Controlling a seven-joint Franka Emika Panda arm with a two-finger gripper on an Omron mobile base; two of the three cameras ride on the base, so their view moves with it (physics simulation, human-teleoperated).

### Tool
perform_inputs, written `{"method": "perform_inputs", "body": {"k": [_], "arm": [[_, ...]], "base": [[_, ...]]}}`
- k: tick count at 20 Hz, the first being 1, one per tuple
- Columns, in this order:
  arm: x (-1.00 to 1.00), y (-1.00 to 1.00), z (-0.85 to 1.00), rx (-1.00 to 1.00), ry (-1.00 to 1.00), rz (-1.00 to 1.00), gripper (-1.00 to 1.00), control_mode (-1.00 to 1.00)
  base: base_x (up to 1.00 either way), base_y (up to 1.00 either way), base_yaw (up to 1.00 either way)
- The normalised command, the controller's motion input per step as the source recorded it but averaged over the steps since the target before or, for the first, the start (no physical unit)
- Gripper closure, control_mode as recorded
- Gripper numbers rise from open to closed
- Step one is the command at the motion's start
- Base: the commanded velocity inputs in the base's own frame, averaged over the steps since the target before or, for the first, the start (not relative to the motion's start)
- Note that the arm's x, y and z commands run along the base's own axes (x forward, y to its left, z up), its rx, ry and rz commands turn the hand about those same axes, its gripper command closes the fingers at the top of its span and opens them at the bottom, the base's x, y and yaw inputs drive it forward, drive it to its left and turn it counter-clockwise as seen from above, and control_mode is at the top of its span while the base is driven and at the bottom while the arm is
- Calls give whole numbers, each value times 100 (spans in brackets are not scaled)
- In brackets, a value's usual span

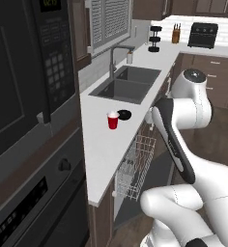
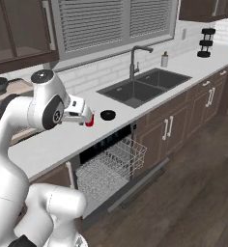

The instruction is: Pick up the cup and bowl from the counter, place them in the dishwasher, and close the dishwasher door.

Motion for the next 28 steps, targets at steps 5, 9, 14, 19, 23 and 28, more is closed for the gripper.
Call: {"method": "perform_inputs", "body": {"k": [5, 9, 14, 19, 23, 28], "arm": [[0, 0, 0, 0, 0, 0, -100, 100], [0, 0, 0, 0, 0, 0, -100, 100], [41, -1, -26, 21, 4, 0, -100, -100], [99, 9, -14, 29, 13, -6, -100, -100], [100, 38, -7, 24, 14, -15, -100, -100], [97, 36, -28, 20, 18, -11, -100, -100]], "base": [[0, 3, 0], [0, 3, 0], [2, 0, 0], [0, 0, 0], [0, 0, 0], [0, 0, 0]]}}
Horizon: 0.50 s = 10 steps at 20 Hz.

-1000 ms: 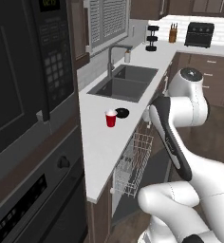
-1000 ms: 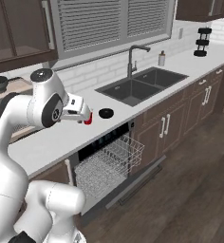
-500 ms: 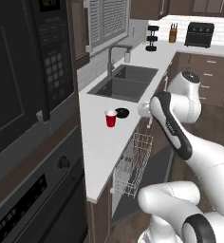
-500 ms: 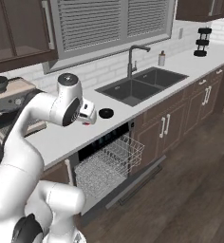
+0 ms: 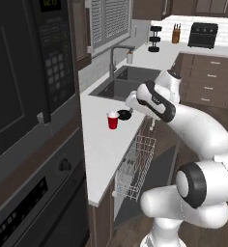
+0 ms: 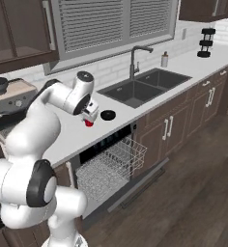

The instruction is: Pick up the cup and bowl from the counter, place them in the dishwasher, and close the dishwasher door.

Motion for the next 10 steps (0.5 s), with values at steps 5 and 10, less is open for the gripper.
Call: {"method": "perform_inputs", "body": {"k": [5, 10], "arm": [[63, 7, -48, 6, 12, -3, -100, -100], [73, 0, -37, 2, 6, -2, -100, -100]], "base": [[0, 0, 0], [0, 0, 0]]}}
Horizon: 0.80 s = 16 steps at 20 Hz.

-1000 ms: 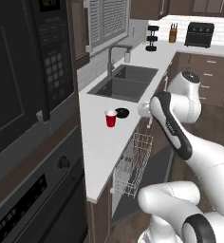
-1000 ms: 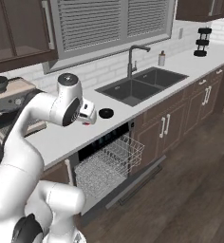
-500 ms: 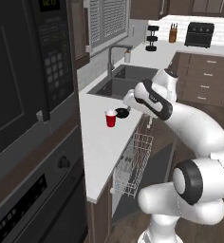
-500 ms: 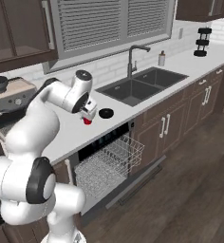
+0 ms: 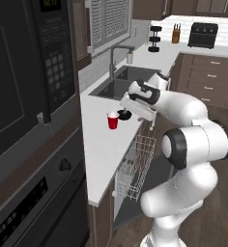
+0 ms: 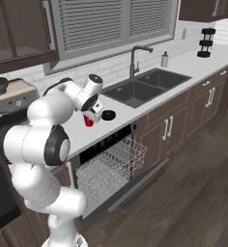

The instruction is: Pick up the cup and bowl from the counter, place them in the dishwasher, and close the dishwasher door.

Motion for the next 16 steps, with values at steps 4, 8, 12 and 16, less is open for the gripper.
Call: {"method": "perform_inputs", "body": {"k": [4, 8, 12, 16], "arm": [[69, 0, -36, 2, 5, -1, -100, -100], [54, 1, -36, 0, 2, 0, -100, -100], [51, 3, -41, 0, 0, 0, -100, -100], [45, 6, -31, 0, 0, 0, -100, -100]], "base": [[0, 0, 0], [0, 0, 0], [0, 0, 0], [0, 0, 0]]}}
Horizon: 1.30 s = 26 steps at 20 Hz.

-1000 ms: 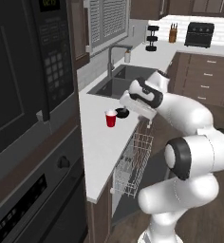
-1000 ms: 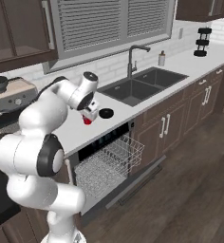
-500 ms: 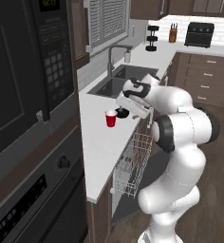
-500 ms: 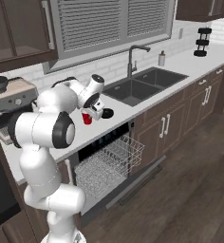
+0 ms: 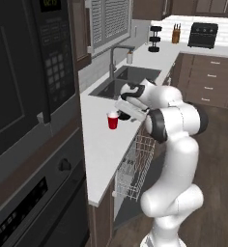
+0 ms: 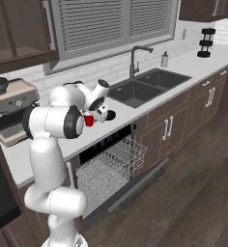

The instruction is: Pick up the cup and bowl from the counter, place them in the dishwasher, and close the dishwasher door.

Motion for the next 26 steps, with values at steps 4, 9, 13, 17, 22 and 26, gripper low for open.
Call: {"method": "perform_inputs", "body": {"k": [4, 9, 13, 17, 22, 26], "arm": [[34, 10, -21, 0, 0, 0, -100, -100], [37, 17, -24, 0, 0, 0, -100, -100], [38, 12, -20, 0, 0, 0, -100, -100], [39, 1, -13, 1, 0, -1, -100, -100], [47, 0, -18, 0, 0, -3, -100, -100], [42, 0, -20, 1, 0, -3, -100, -100]], "base": [[0, 0, 0], [0, 0, 0], [0, 0, 0], [0, 0, 0], [0, 0, 0], [0, 0, 0]]}}
